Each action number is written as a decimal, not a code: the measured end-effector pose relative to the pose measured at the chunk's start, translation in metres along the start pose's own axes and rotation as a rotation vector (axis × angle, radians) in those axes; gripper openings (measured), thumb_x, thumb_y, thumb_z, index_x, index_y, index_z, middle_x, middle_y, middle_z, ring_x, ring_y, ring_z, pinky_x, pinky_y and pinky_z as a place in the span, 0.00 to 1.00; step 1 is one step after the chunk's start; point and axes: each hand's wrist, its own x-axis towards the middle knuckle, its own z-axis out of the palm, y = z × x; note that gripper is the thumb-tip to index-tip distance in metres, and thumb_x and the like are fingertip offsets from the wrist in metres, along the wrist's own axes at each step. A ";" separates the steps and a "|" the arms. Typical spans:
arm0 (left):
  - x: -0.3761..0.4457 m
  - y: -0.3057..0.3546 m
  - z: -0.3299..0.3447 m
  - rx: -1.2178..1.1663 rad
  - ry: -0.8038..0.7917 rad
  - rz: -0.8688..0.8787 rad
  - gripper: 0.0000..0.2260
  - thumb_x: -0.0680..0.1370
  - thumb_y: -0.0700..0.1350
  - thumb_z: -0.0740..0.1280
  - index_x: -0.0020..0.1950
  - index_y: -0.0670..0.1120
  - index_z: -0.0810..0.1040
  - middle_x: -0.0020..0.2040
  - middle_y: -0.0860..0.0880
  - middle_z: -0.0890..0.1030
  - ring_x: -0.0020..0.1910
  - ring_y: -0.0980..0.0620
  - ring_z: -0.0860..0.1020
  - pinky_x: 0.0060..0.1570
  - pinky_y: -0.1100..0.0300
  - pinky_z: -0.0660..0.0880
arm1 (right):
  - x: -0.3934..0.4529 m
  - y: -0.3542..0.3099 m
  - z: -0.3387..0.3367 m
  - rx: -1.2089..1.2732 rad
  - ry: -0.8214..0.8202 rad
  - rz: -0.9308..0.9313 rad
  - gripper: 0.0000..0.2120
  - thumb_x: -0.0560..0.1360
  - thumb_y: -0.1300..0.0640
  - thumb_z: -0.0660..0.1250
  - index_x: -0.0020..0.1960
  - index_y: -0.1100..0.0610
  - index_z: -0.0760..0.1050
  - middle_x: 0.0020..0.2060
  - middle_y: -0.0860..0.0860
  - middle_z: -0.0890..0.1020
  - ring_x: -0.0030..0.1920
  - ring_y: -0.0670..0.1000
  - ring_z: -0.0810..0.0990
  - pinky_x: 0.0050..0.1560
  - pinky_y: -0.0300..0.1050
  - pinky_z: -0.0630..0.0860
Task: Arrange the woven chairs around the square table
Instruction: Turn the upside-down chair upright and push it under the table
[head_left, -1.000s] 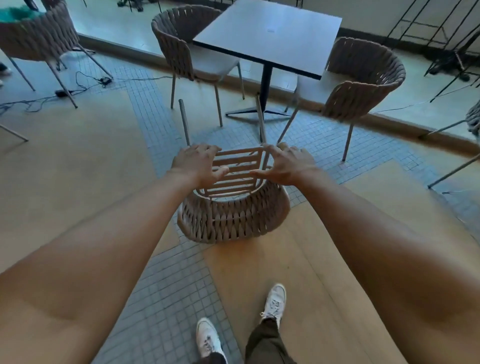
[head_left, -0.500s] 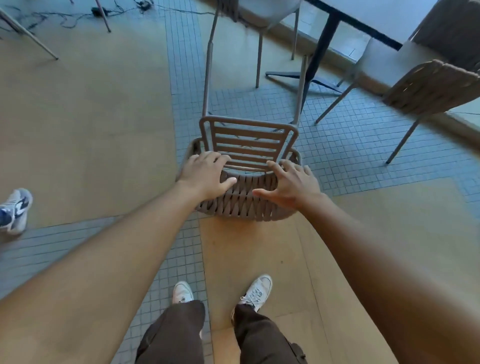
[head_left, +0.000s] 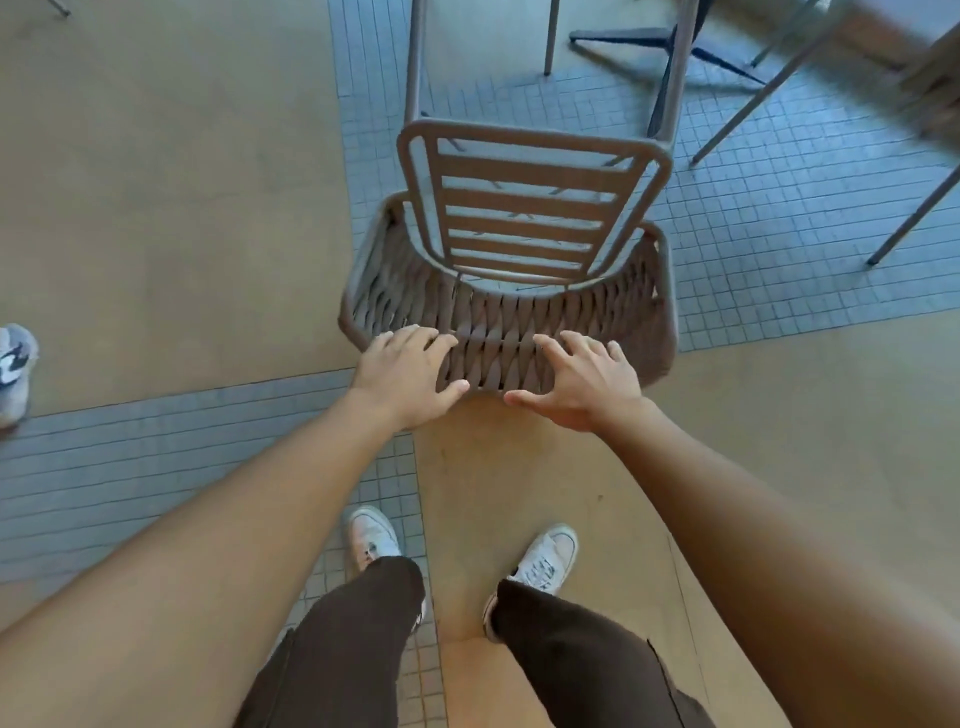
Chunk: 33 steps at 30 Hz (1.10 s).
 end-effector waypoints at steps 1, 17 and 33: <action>0.005 -0.003 0.015 0.004 -0.003 0.005 0.30 0.79 0.66 0.58 0.76 0.51 0.68 0.73 0.49 0.72 0.74 0.47 0.66 0.72 0.48 0.64 | 0.009 -0.001 0.013 0.005 0.004 0.003 0.47 0.69 0.19 0.54 0.81 0.43 0.54 0.78 0.53 0.64 0.78 0.57 0.61 0.77 0.61 0.53; 0.112 -0.008 0.238 -0.172 -0.075 -0.097 0.30 0.79 0.65 0.60 0.77 0.51 0.66 0.75 0.48 0.70 0.75 0.46 0.66 0.72 0.45 0.64 | 0.142 0.010 0.217 0.119 -0.041 0.108 0.49 0.68 0.18 0.55 0.81 0.43 0.54 0.79 0.54 0.62 0.78 0.60 0.61 0.78 0.64 0.54; 0.205 -0.006 0.426 -0.680 -0.128 -0.505 0.27 0.79 0.62 0.64 0.75 0.52 0.69 0.73 0.46 0.72 0.72 0.42 0.70 0.69 0.41 0.69 | 0.266 0.013 0.414 0.547 0.058 0.418 0.40 0.72 0.29 0.66 0.77 0.47 0.61 0.76 0.56 0.65 0.74 0.60 0.67 0.70 0.62 0.68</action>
